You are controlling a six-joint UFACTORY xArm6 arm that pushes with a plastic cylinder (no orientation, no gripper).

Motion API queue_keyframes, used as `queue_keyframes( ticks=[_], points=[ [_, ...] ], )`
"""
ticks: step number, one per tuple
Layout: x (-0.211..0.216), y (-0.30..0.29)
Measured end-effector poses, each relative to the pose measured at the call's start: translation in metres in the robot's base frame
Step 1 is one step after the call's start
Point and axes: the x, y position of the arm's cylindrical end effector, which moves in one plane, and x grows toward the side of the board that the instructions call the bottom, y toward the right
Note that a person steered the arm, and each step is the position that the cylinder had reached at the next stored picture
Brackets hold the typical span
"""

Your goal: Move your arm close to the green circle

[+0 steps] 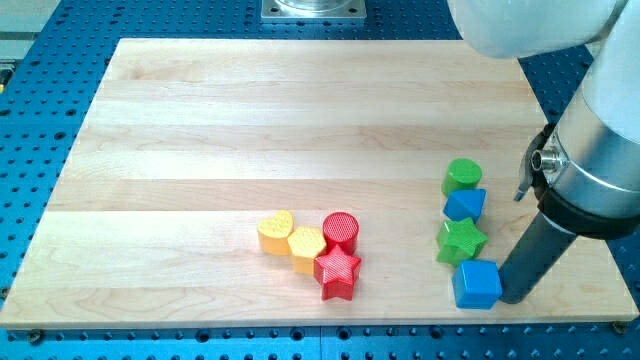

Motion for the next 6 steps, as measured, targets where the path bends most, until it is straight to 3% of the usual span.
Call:
queue_keyframes(
  ticks=[2, 6],
  points=[
    [-0.106, 0.038],
    [-0.146, 0.029]
  ],
)
